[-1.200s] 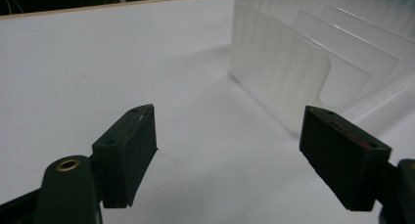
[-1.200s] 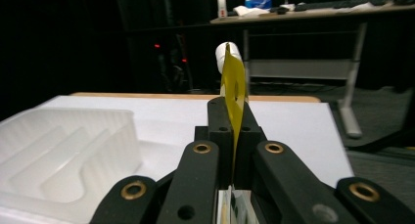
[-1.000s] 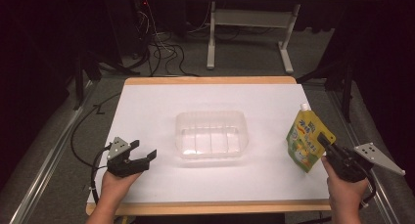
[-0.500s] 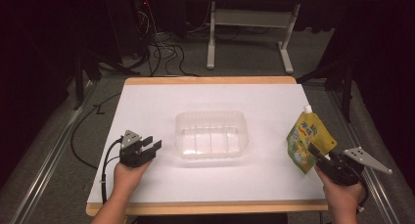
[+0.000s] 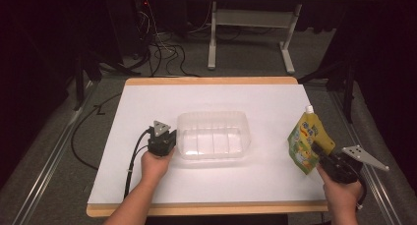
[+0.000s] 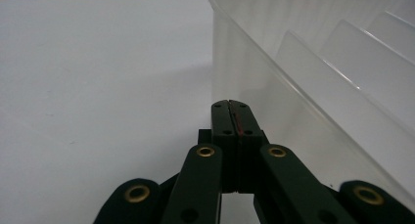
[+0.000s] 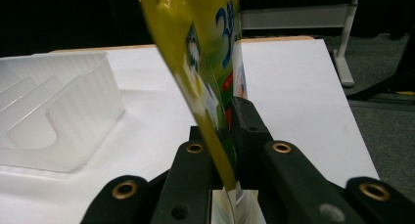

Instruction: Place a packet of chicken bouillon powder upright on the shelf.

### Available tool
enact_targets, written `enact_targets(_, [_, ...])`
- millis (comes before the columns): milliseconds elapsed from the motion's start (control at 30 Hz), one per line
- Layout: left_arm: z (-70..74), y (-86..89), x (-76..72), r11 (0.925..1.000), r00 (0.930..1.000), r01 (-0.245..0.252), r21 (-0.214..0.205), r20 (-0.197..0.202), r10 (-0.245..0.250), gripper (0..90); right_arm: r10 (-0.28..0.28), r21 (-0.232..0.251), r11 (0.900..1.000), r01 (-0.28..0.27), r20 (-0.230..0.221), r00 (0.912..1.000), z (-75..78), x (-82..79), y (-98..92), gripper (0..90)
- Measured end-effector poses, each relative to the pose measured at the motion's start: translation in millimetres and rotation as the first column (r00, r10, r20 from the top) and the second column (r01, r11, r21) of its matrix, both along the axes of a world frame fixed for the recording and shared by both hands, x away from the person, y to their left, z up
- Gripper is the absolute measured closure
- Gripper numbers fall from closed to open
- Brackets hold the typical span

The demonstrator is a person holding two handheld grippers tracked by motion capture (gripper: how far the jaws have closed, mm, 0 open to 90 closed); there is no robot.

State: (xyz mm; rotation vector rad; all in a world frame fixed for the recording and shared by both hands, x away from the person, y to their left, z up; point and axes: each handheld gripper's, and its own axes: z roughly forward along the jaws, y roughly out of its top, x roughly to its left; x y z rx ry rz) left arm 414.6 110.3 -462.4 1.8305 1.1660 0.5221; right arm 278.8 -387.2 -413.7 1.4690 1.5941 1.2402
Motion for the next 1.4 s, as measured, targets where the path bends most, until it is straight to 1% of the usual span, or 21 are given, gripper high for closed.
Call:
enact_targets(167, [0.7, -11.9, -1.8, 1.0, 1.0, 0.008, -0.001, -0.004, -0.008, 90.0, -0.007, 0.001, 1.0, 0.007, 0.008, 0.9999, -0.1, 0.5, -0.9, 88.8])
enact_targets(300, [1.9, -35.7, -3.2, 0.9989, 0.9989, 0.046, 0.002, -0.003, -0.046, 90.0, -0.006, -0.004, 1.0, 0.006, 0.011, 0.9999, 0.0, 0.4, -1.5, 89.1])
enact_targets(367, [1.9, -40.7, -3.7, 0.9986, 0.9986, 0.053, -0.002, -0.004, -0.053, 90.0, -0.008, -0.006, 1.0, 0.008, 0.011, 0.9999, 0.0, 0.3, -1.7, 89.2])
enact_targets(400, [1.9, -49.6, -4.9, 0.998, 0.9981, 0.062, -0.013, -0.006, -0.062, 90.0, -0.01, -0.003, 0.9999, 0.01, 0.01, 0.9999, 0.5, 0.6, -2.0, 89.4])
enact_targets(467, [1.9, -55.6, -5.2, 0.9977, 0.9978, 0.066, -0.014, -0.006, -0.066, 90.0, -0.014, -0.009, 0.9999, 0.014, 0.015, 0.9998, 1.5, 0.6, -1.8, 89.9])
enact_targets(533, [2.3, -56.5, -5.4, 0.9979, 0.998, 0.064, -0.015, -0.005, -0.064, 87.4, -0.014, -0.003, 0.9999, 0.014, 0.016, 0.9998, 2.0, 0.4, -1.8, 90.0])
enact_targets(633, [5.6, -51.2, -7.4, 0.9982, 0.9983, 0.058, -0.014, 0.006, -0.058, 86.4, -0.007, 0.0, 1.0, 0.007, 0.031, 0.9995, 4.2, -0.9, -0.2, 90.0])
enact_targets(733, [14.3, -28.5, -18.1, 0.9985, 0.9986, 0.052, -0.013, 0.008, -0.052, 83.8, 0.0, -0.019, 0.9998, 0.001, 0.054, 0.9986, 10.4, -4.0, 5.3, 90.0])
enact_targets(767, [15.9, -21.6, -22.4, 0.9984, 0.9984, 0.056, -0.01, 0.009, -0.056, 82.1, -0.001, -0.014, 0.9999, 0.002, 0.059, 0.9983, 12.1, -4.9, 6.1, 90.0])
enact_targets(800, [15.9, -21.6, -22.4, 0.9984, 0.9984, 0.056, -0.01, 0.009, -0.056, 79.7, -0.003, -0.007, 1.0, 0.003, 0.063, 0.998, 13.9, -5.8, 6.7, 90.0])
enact_targets(833, [17.6, -8.8, -31.5, 0.9977, 0.9977, 0.067, -0.006, 0.012, -0.067, 76.5, -0.006, -0.002, 1.0, 0.006, 0.069, 0.9976, 15.8, -6.4, 7.6, 90.0])
enact_targets(867, [17.2, -2.9, -35.9, 0.9972, 0.9971, 0.075, -0.01, 0.017, -0.075, 74.8, -0.007, 0.0, 1.0, 0.007, 0.076, 0.9971, 18.0, -7.0, 8.5, 90.0])
enact_targets(967, [10.6, 10.3, -45.5, 0.9955, 0.9951, 0.091, -0.028, 0.041, -0.09, 66.4, -0.014, 0.009, 0.9999, 0.013, 0.099, 0.995, 25.5, -8.4, 12.4, 90.0])
enact_targets(1033, [7.4, 13.3, -46.6, 0.9951, 0.9952, 0.092, -0.036, 0.035, -0.091, 61.5, -0.02, 0.012, 0.9998, 0.019, 0.118, 0.9928, 31.0, -9.3, 16.5, 90.0])
enact_targets(1133, [6.3, 9.8, -47.6, 0.9927, 0.9937, 0.108, -0.054, 0.034, -0.106, 53.8, -0.016, 0.007, 0.9999, 0.016, 0.145, 0.9893, 40.0, -8.3, 24.2, 90.0])
enact_targets(1167, [6.3, 9.8, -47.6, 0.9927, 0.9937, 0.108, -0.054, 0.034, -0.106, 51.8, -0.016, 0.007, 0.9999, 0.016, 0.145, 0.9893, 40.0, -8.3, 24.2, 90.0])
enact_targets(1233, [6.4, 5.1, -49.3, 0.9885, 0.9905, 0.134, -0.07, 0.041, -0.131, 49.1, -0.012, -0.001, 0.9999, 0.012, 0.169, 0.9856, 48.6, -6.7, 32.0, 90.0])
enact_targets(1267, [6.4, 5.1, -49.3, 0.9885, 0.9905, 0.134, -0.07, 0.041, -0.131, 47.7, -0.012, -0.001, 0.9999, 0.012, 0.169, 0.9856, 48.6, -6.7, 32.0, 90.0])
enact_targets(1333, [7.3, 2.7, -49.8, 0.9866, 0.9868, 0.154, -0.053, 0.058, -0.151, 46.6, -0.007, -0.008, 0.9999, 0.009, 0.187, 0.9824, 54.4, -5.5, 36.9, 90.0])
enact_targets(1367, [7.4, 2.5, -50.2, 0.984, 0.9835, 0.171, -0.05, 0.069, -0.167, 46.8, -0.003, -0.011, 0.9999, 0.005, 0.204, 0.979, 60.7, -4.2, 41.3, 90.0])
enact_targets(1400, [7.4, 2.5, -50.2, 0.984, 0.9835, 0.171, -0.05, 0.069, -0.167, 46.8, -0.003, -0.011, 0.9999, 0.005, 0.204, 0.979, 60.7, -4.2, 41.3, 90.0])
